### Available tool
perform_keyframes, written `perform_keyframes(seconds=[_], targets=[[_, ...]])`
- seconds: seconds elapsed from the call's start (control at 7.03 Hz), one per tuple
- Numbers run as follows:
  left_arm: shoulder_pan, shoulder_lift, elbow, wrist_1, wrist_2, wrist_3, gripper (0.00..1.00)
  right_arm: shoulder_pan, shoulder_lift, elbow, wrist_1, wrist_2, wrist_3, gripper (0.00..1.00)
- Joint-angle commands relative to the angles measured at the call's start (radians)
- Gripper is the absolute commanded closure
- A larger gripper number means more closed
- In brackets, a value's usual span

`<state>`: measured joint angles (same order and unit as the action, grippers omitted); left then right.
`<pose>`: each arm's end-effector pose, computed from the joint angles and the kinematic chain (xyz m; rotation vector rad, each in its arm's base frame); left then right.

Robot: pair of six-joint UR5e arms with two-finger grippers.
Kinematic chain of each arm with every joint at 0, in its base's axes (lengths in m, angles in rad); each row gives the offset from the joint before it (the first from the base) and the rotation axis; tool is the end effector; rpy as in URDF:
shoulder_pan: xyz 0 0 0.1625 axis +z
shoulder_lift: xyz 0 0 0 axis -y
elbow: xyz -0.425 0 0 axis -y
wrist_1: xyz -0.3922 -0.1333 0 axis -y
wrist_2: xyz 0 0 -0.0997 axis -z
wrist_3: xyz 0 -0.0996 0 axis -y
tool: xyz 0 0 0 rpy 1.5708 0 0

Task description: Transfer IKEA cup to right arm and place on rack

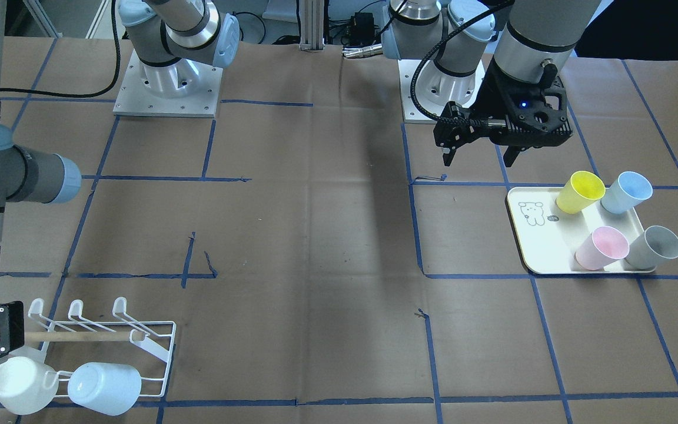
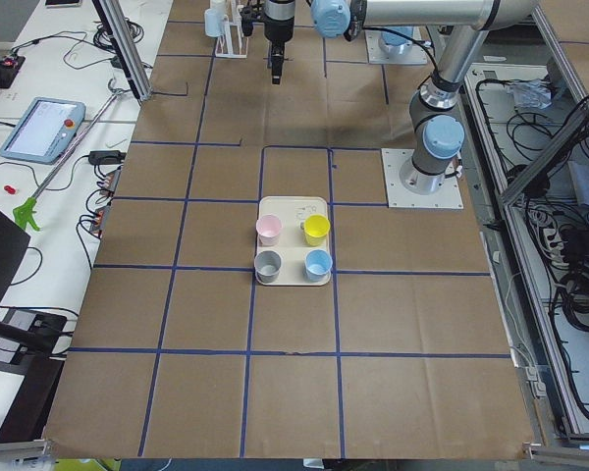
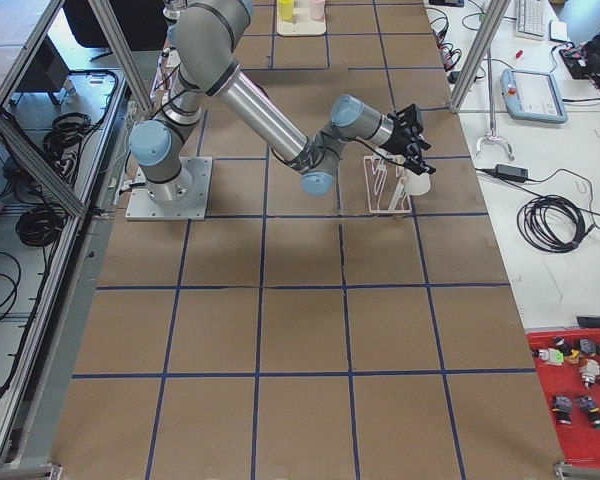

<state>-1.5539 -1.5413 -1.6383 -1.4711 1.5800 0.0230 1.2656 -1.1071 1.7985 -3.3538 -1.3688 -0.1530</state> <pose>-0.1242 -0.4872 0.4792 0.0091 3.1297 -0.0963 -0.0415 -0.6420 0.3360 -0.0383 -2.6208 1.6076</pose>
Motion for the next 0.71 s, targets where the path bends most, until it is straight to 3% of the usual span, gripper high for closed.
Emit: perform_keyframes(seconds=[0.0,0.28,0.57], targets=[[0.0,0.003,-0.002,0.0,0.0,0.0,0.01,0.008,-0.118,0.002,0.108,0.002,-0.002,0.0],[0.0,0.006,0.0,0.0,0.0,0.0,0.01,0.026,-0.212,0.002,0.276,0.0,0.001,0.0],[0.0,0.006,-0.002,0.0,0.0,0.0,0.01,0.06,-0.324,-0.011,0.59,0.007,0.004,0.0]])
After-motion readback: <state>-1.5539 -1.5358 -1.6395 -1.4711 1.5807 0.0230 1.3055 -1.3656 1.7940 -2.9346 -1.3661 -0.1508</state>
